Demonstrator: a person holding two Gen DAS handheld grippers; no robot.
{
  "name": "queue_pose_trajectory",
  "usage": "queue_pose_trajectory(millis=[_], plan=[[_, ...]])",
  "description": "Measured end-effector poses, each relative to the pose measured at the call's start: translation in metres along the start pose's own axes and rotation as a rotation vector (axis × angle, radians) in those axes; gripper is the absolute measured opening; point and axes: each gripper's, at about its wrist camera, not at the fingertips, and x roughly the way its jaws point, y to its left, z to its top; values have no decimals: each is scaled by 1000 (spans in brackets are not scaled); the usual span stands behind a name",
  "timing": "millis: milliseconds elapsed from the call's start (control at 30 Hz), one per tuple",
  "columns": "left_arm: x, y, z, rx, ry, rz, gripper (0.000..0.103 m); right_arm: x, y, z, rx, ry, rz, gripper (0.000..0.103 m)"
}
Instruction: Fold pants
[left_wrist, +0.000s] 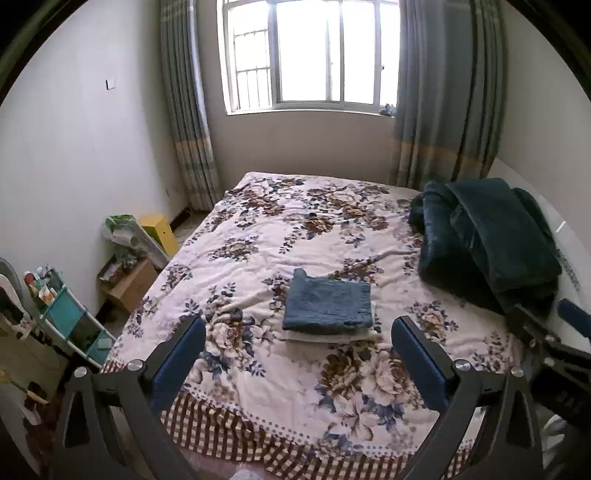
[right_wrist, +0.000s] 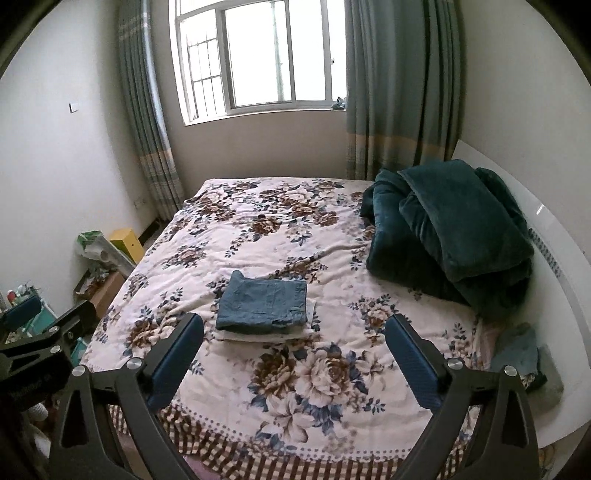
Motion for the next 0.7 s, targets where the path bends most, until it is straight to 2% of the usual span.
queue_pose_trajectory(millis=[167, 467, 700], plan=[[17, -7, 2, 12, 1, 14, 103, 27, -3, 10, -6, -15, -38, 100], [47, -12, 2, 29, 33, 36, 103, 73, -7, 8, 0, 20, -68, 100], [53, -11, 3, 31, 42, 40, 103, 84, -7, 4, 2, 36, -68, 100]])
